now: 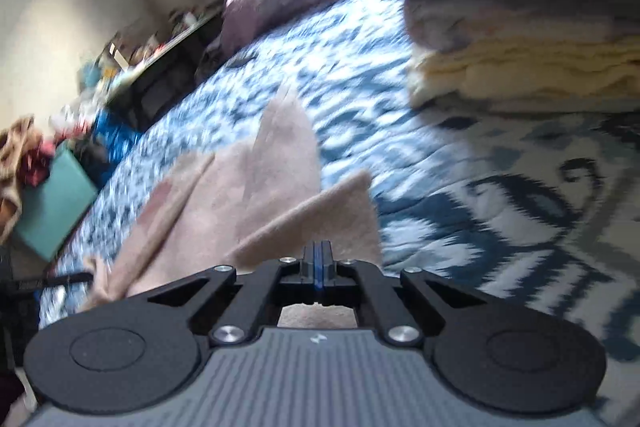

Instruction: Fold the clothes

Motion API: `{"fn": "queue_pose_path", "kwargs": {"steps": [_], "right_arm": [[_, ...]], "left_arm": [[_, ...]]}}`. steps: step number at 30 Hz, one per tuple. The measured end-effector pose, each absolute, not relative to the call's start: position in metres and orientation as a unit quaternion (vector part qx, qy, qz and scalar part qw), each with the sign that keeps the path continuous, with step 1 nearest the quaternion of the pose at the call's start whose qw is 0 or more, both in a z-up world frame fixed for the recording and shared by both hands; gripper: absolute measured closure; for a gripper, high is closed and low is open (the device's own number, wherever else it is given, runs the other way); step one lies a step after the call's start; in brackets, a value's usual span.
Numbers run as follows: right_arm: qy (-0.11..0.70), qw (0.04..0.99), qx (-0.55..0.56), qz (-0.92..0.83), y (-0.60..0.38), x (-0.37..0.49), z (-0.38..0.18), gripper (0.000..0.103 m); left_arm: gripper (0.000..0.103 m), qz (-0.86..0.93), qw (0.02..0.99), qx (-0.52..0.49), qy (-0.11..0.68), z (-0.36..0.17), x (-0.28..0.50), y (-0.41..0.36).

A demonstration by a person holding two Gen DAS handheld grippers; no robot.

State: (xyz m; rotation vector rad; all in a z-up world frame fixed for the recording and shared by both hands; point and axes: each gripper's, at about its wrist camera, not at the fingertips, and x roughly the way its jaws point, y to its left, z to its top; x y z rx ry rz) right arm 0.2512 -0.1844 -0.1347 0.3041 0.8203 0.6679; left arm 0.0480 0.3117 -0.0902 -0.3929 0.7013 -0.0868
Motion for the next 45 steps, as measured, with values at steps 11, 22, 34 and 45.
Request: {"fn": "queue_pose_path", "kwargs": {"steps": [11, 22, 34, 45], "right_arm": [[0.385, 0.875, 0.118, 0.268, -0.213, 0.243, -0.121, 0.053], [0.435, 0.844, 0.102, 0.298, -0.158, 0.281, -0.171, 0.062], [0.370, 0.880, 0.145, 0.260, -0.197, 0.244, -0.127, 0.093], [0.385, 0.893, 0.177, 0.153, -0.311, 0.210, -0.121, 0.096]], "left_arm": [[0.101, 0.007, 0.937, -0.164, 0.309, -0.061, 0.010, 0.310], [0.030, 0.013, 0.901, -0.267, 0.342, -0.126, 0.050, 0.345], [0.103, 0.034, 0.921, -0.257, 0.290, -0.082, 0.023, 0.330], [0.103, 0.178, 0.905, -0.256, 0.291, -0.073, -0.050, 0.378]]}}
